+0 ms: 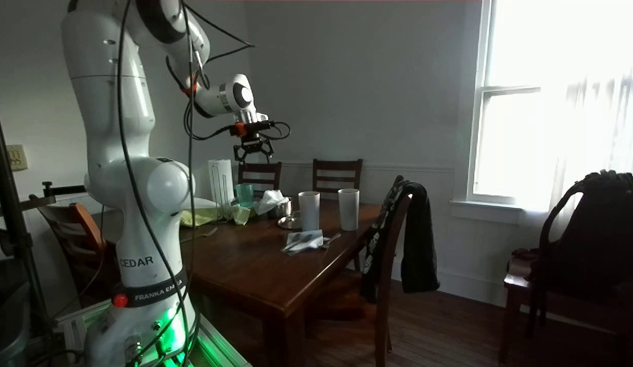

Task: Remove the white towel from the pot and put it on the table

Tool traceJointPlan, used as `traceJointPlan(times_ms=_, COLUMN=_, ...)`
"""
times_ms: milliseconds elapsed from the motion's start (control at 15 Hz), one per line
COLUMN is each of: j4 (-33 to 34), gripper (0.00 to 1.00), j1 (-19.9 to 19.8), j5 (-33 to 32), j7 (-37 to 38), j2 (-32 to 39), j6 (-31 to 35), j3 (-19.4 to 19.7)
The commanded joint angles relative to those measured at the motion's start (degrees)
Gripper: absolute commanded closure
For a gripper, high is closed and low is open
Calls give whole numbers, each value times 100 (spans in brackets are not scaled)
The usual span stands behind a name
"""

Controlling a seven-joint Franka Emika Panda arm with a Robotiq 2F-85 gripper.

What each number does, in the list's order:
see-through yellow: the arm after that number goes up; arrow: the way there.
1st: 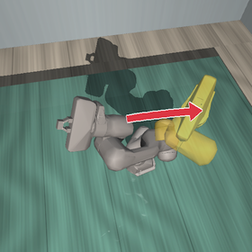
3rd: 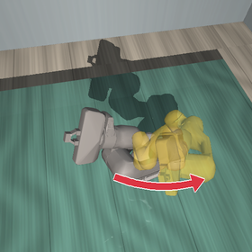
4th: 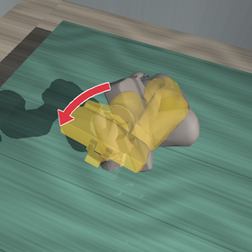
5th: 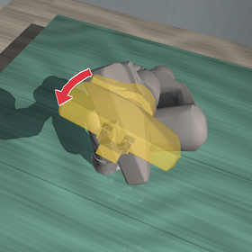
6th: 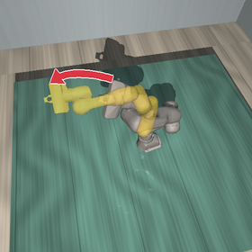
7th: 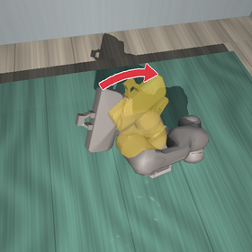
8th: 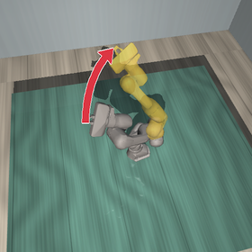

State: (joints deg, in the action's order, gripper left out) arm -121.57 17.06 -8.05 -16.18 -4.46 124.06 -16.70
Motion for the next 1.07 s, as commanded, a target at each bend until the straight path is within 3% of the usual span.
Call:
traceJointPlan(times_ms=0, j4=948, gripper=0, j1=137, j5=-227, j7=277, j2=1119, j6=749, j3=-192)
traceJointPlan(times_ms=133, j4=1238, gripper=0, j1=176, j5=-98, j7=-93, j2=1550, j6=1167, j3=-234)
traceJointPlan(times_ms=200, j4=825, gripper=0, j1=146, j5=-54, j7=74, j2=1123, j6=948, j3=-208)
traceJointPlan(times_ms=400, j4=1135, gripper=0, j1=173, j5=-54, j7=-22, j2=1531, j6=1143, j3=-226)
traceJointPlan(times_ms=667, j4=1199, gripper=0, j1=175, j5=-54, j7=-34, j2=1552, j6=1142, j3=-226)
traceJointPlan(times_ms=1000, j4=1696, gripper=0, j1=121, j5=192, j7=-451, j2=2499, j6=1964, j3=-277)
